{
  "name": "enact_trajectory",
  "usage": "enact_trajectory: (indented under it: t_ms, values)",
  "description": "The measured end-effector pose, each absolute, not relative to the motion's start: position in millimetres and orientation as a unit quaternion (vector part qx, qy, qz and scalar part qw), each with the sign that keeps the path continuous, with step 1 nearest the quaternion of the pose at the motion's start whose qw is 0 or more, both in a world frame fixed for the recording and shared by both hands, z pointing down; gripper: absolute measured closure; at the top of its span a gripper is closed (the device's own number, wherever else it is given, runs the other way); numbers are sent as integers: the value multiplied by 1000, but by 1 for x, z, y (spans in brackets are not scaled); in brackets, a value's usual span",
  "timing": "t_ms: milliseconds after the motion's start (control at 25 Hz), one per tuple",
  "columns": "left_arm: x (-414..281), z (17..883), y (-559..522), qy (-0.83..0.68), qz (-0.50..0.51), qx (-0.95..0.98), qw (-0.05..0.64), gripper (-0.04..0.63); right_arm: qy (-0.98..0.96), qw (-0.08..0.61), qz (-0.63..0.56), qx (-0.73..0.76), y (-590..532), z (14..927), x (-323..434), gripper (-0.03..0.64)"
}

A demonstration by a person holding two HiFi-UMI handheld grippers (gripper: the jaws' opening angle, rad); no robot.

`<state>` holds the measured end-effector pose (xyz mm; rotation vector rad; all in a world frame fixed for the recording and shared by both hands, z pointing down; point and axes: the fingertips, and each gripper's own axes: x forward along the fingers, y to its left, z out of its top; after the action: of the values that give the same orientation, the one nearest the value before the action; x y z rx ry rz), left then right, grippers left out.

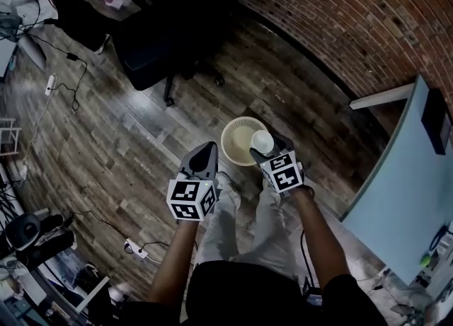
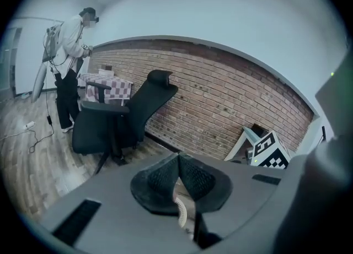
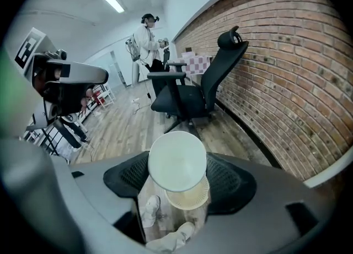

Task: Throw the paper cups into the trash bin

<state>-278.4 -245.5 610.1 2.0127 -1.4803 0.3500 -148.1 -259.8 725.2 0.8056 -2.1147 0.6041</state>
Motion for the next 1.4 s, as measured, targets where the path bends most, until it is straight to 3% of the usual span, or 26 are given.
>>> enact_trajectory:
  t_ms: [920, 1400]
  values:
    - [-288, 847, -244, -514, 170, 752, 376, 592, -790, 462, 269, 301, -248, 1017, -176, 290]
    - [-283, 899, -232, -487, 188, 753, 400, 592, -774, 499, 267, 283, -248, 1099, -186, 290]
